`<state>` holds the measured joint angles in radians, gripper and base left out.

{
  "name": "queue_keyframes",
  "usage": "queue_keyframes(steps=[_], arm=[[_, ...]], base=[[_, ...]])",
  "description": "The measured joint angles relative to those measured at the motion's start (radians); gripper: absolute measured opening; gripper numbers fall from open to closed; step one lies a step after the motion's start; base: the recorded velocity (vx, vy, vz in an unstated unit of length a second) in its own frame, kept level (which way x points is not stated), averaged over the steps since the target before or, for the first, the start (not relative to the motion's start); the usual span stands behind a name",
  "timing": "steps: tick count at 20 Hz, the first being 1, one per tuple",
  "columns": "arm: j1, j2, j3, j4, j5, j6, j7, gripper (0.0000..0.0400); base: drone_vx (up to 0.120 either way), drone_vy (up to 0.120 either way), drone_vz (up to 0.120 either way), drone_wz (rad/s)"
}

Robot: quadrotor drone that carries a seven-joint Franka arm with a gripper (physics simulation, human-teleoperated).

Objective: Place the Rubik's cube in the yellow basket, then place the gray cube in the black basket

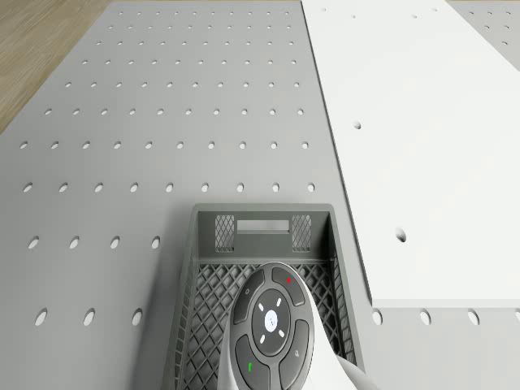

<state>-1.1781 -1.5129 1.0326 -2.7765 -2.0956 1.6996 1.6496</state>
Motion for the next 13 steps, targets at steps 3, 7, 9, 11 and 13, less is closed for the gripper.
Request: queue_keyframes(steps=[3,7,9,11,13], arm=[[0.013,0.001,0.031,-0.018,0.028,-0.019,-0.002,0.0388],[0.024,0.004,0.062,-0.034,0.055,-0.038,-0.005,0.0395],[0.028,0.005,0.071,-0.038,0.063,-0.044,-0.005,0.0397],[0.03,0.007,0.077,-0.041,0.068,-0.049,-0.006,0.0398],[0.032,0.008,0.08,-0.043,0.07,-0.052,-0.007,0.0399]], base=[[0.0,0.0,0.0,0.0],[0.0,0.0,0.0,0.0],[0.0,0.0,0.0,0.0],[0.0,0.0,0.0,0.0],[0.0,0.0,0.0,0.0]])
